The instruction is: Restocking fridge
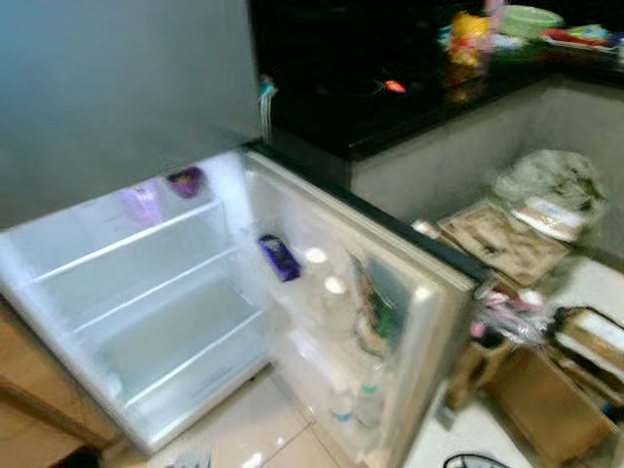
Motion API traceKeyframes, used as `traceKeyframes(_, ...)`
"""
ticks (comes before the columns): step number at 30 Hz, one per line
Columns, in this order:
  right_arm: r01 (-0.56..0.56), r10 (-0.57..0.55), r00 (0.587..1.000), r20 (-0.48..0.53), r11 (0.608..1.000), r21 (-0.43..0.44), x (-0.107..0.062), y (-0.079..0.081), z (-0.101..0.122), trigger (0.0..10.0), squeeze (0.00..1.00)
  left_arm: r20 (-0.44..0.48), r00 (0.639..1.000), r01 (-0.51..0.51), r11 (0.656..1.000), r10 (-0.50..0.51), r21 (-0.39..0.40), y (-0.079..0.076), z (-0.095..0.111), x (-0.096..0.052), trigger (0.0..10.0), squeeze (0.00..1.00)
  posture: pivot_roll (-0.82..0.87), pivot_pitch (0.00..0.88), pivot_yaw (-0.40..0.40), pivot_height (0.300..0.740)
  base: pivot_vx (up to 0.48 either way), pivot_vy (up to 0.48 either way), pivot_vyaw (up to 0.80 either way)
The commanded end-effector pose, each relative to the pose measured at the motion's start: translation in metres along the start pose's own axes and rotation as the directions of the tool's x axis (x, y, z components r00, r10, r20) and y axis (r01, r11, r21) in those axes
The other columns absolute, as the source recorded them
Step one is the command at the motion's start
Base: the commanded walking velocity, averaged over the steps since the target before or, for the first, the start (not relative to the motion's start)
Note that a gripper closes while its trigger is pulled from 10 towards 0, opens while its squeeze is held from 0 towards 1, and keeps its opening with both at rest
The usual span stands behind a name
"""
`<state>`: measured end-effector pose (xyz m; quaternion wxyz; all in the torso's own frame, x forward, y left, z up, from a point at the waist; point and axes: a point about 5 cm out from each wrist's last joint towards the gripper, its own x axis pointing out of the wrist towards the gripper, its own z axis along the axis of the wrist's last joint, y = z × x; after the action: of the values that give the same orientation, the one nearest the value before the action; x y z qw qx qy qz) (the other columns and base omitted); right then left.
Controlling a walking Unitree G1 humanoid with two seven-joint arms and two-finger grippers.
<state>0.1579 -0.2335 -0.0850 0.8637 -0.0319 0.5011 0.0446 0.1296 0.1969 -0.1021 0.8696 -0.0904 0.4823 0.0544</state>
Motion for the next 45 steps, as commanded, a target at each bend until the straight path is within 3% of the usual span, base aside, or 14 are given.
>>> traceKeyframes(1,0.011,-0.011,1.000,-0.009,1.000,0.022,0.000,0.001,-0.005,10.0,0.00,-0.008,1.000,-0.003,1.000,0.003,0.013,0.002,-0.001,0.000,10.0,0.00,-0.09,0.001,0.000,0.734,0.000,0.000,0.00)
traceKeyframes(9,0.013,-0.012,1.000,-0.022,1.000,0.022,-0.001,0.002,-0.010,10.0,0.00,-0.017,1.000,0.012,1.000,-0.011,0.027,0.002,-0.002,-0.001,10.0,0.00,-0.08,0.000,0.002,0.734,0.000,0.000,0.00)
traceKeyframes(18,0.012,-0.012,1.000,-0.020,1.000,0.018,0.000,0.004,-0.008,10.0,0.00,-0.025,1.000,0.016,0.998,-0.015,0.066,0.001,0.002,0.001,10.0,0.00,-0.08,0.000,0.000,0.734,0.000,-0.449,0.00)
traceKeyframes(31,0.008,-0.008,1.000,-0.023,1.000,0.016,0.001,0.006,-0.008,10.0,0.00,-0.045,0.998,-0.030,0.999,0.032,0.045,0.006,-0.004,-0.001,10.0,0.00,-0.09,0.000,0.005,0.734,0.000,0.000,0.00)
traceKeyframes(45,0.000,0.000,1.000,-0.023,1.000,0.011,0.001,0.007,-0.008,10.0,0.00,-0.075,0.997,-0.030,0.997,0.036,0.073,0.003,-0.009,-0.001,10.0,0.00,-0.09,0.000,0.004,0.734,-0.123,0.000,0.00)
